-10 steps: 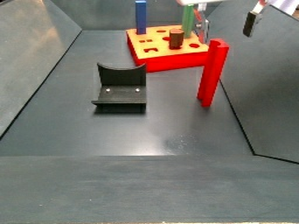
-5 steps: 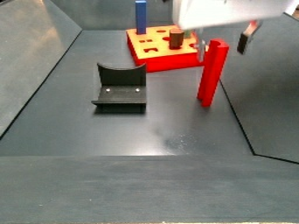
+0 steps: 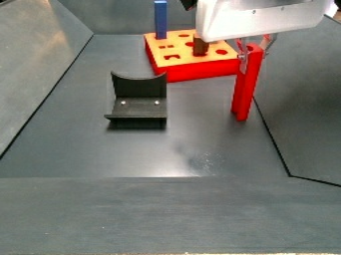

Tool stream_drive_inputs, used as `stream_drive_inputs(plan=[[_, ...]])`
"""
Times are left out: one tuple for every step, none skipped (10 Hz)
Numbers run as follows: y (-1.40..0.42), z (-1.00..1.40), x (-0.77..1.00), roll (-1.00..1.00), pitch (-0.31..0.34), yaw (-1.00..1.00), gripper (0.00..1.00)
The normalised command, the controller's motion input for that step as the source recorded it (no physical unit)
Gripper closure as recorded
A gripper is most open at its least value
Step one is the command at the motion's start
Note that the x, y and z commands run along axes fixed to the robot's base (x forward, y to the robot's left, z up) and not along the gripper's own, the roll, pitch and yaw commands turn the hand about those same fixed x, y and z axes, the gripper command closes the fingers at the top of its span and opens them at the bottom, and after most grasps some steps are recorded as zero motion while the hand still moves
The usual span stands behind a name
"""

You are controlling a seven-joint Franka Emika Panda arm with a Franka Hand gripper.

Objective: Pick up the arch object. Move up. Rotate the arch object. Move to above the board. Insert the arch object.
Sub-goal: Pick up the arch object.

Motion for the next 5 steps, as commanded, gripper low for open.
stream_drive_inputs(plan=[[0.0,0.0,0.0,0.0,0.0,0.0,1.0],[0.0,0.0,0.0,0.0,0.0,0.0,1.0],[0.0,0.0,0.0,0.0,0.0,0.0,1.0],[0.0,0.0,0.0,0.0,0.0,0.0,1.0],[0.0,0.0,0.0,0.0,0.0,0.0,1.0]])
